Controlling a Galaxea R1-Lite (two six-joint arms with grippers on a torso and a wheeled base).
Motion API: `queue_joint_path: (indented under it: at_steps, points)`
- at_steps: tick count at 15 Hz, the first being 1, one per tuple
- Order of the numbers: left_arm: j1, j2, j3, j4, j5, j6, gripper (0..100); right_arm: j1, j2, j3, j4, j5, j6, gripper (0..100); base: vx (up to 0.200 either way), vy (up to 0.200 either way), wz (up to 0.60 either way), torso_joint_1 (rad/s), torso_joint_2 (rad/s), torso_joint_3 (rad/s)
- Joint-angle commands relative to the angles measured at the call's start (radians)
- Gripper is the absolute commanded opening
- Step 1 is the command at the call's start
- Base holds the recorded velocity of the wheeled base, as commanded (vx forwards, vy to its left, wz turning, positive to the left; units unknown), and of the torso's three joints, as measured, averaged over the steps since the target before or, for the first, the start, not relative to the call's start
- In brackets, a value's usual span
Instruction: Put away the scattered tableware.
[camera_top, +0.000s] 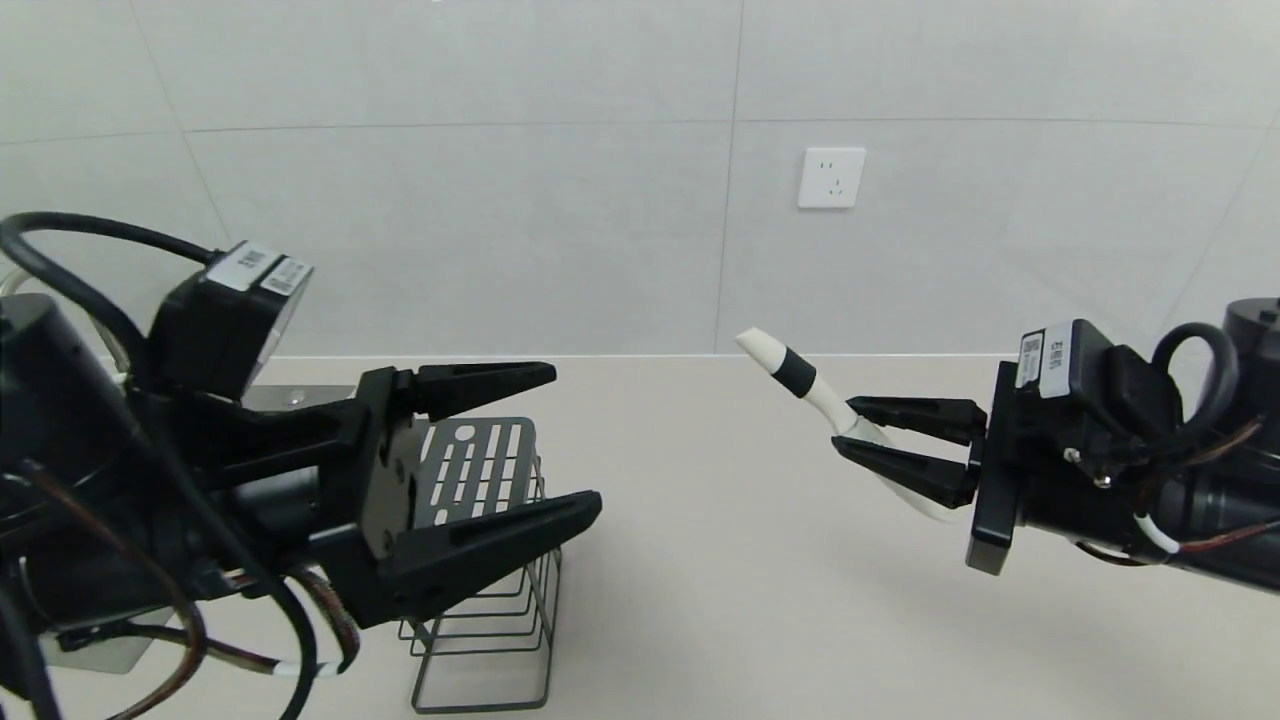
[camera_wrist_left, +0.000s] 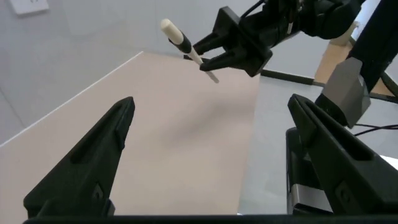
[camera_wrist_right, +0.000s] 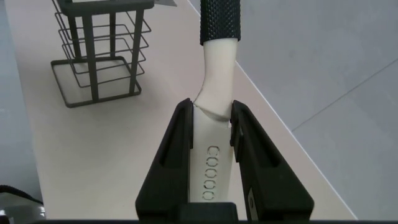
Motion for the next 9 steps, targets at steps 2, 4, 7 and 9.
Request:
queue_joint_path:
  at_steps: [2,4,7,9]
  points:
    - [-0.060,0.205,-0.060,-0.138,0.001,-0.002,100,0.000,-0.006,-0.049,-0.005,0.000,-0.001,0,0.000,0.000,0.00,0.000,0.00,0.000]
    - [-0.109,0.306,-0.112,-0.280,0.001,-0.044,100,-0.001,-0.017,-0.082,-0.010,0.000,0.002,0,0.000,0.000,0.00,0.000,0.00,0.000]
    - [-0.179,0.437,-0.212,-0.505,0.015,-0.154,100,-0.014,-0.046,-0.097,-0.012,0.000,0.004,0,0.000,0.000,0.00,0.000,0.00,0.000]
    - [-0.181,0.521,-0.302,-0.557,0.019,-0.154,100,-0.017,-0.062,-0.128,-0.012,0.000,0.007,0,0.000,0.000,0.00,0.000,0.00,0.000]
